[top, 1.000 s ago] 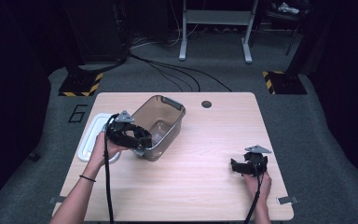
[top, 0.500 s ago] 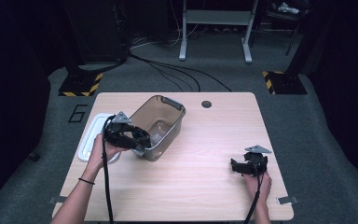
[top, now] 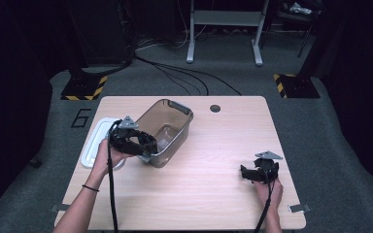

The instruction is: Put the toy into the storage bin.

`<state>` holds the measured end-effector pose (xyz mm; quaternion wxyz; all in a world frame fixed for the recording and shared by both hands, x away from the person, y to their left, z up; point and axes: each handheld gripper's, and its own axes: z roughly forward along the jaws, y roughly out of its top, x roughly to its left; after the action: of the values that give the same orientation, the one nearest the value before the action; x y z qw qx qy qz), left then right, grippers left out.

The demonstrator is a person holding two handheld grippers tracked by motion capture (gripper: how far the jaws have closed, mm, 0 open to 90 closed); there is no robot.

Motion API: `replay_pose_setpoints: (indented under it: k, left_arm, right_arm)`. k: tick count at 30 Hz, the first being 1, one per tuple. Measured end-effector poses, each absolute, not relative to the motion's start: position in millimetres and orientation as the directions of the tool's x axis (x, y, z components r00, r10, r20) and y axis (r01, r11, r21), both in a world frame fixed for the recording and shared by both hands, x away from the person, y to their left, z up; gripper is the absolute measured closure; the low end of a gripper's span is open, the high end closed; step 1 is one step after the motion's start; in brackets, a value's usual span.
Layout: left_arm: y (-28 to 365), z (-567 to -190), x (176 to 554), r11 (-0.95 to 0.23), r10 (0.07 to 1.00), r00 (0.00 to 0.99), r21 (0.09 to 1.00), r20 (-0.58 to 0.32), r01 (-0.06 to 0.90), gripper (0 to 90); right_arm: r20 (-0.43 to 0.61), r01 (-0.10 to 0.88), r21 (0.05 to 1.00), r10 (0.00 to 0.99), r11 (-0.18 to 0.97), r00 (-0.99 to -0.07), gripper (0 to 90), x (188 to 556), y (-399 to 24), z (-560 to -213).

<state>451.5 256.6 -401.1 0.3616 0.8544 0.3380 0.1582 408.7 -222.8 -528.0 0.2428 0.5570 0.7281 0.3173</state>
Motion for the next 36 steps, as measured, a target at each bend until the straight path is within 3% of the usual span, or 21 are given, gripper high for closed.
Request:
replay_pose_setpoints:
  k: [13,14,36]
  left_arm:
    - [256,-404,452,-0.497,0.692,0.721,0.727,0.002,0.474,22.1]
    - [256,-404,452,-0.491,0.694,0.720,0.729,-0.004,0.477,18.2]
    - [269,-395,439,-0.437,0.708,0.705,0.765,-0.031,0.473,4.5]
  right_arm:
    - [0.000,0.657,0.732,0.965,0.178,-0.262,7.4,409,-223,-528]
    - [0.000,0.657,0.733,0.965,0.178,-0.262,7.5,409,-223,-528]
    - [0.000,0.657,0.733,0.965,0.178,-0.262,7.5,409,-223,-528]
